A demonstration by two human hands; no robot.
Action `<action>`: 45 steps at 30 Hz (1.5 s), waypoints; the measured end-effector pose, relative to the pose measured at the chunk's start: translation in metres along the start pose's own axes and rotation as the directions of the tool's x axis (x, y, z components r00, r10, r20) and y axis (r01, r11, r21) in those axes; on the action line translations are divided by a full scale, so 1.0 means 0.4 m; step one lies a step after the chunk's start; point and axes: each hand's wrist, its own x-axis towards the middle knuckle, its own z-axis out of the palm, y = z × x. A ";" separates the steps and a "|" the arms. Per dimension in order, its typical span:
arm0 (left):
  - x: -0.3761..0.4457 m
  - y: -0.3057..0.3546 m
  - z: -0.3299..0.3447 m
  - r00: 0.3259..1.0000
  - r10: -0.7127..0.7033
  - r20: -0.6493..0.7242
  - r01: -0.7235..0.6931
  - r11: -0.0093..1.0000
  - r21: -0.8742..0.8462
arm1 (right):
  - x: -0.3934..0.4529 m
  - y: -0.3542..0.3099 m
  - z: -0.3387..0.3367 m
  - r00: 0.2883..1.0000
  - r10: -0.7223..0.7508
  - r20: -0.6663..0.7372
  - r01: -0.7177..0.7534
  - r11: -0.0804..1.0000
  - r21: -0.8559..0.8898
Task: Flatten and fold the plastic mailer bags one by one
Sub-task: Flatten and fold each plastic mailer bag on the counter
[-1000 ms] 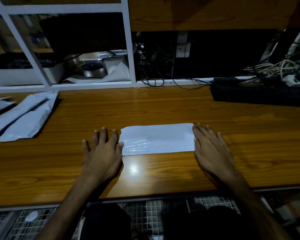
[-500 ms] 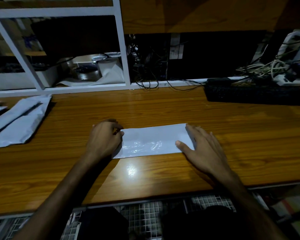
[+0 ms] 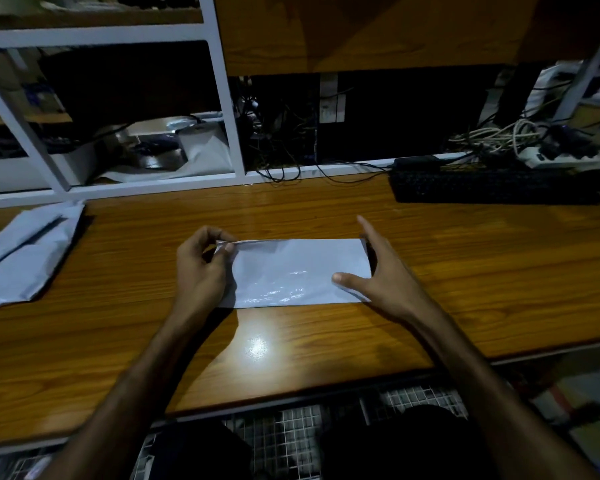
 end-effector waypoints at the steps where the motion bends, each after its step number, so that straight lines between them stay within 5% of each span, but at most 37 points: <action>1: 0.001 -0.004 -0.001 1.000 -0.014 -0.008 0.013 0.999 -0.041 | 0.008 0.002 -0.001 1.000 -0.003 0.002 0.003 1.000 0.030; 6: 0.001 -0.009 -0.012 0.997 -0.079 -0.007 0.078 0.991 -0.112 | 0.018 0.000 -0.003 0.999 -0.024 -0.036 0.033 0.964 0.264; 10: 0.001 -0.018 -0.009 0.980 -0.201 0.002 0.200 0.971 -0.129 | -0.051 -0.023 -0.012 0.992 -0.077 -0.105 0.103 0.958 0.267; 20: -0.098 0.102 0.179 0.862 -0.249 0.442 0.342 0.929 -0.144 | -0.439 0.026 -0.158 0.916 0.117 -0.384 0.039 0.926 0.376; 26: -0.242 0.230 0.399 0.605 -0.068 0.794 0.258 0.960 -0.114 | -0.759 0.060 -0.326 0.795 0.263 -0.546 -0.110 0.948 0.297; 32: -0.442 0.342 0.671 0.363 0.193 0.912 0.001 0.978 -0.208 | -1.041 0.157 -0.413 0.589 0.475 -0.654 -0.435 0.868 0.239; 36: -0.563 0.371 0.822 0.110 0.288 0.951 -0.201 0.944 -0.262 | -1.146 0.217 -0.458 0.524 0.560 -0.642 -0.622 0.766 0.161; 42: -0.698 0.370 0.974 -0.140 0.362 0.921 -0.630 0.685 -0.365 | -1.186 0.300 -0.498 0.476 0.731 -0.489 -0.862 0.498 -0.094; 45: -0.755 0.365 1.015 -0.265 0.387 0.883 -0.800 0.422 -0.426 | -1.163 0.313 -0.511 0.435 0.800 -0.414 -0.897 0.342 -0.281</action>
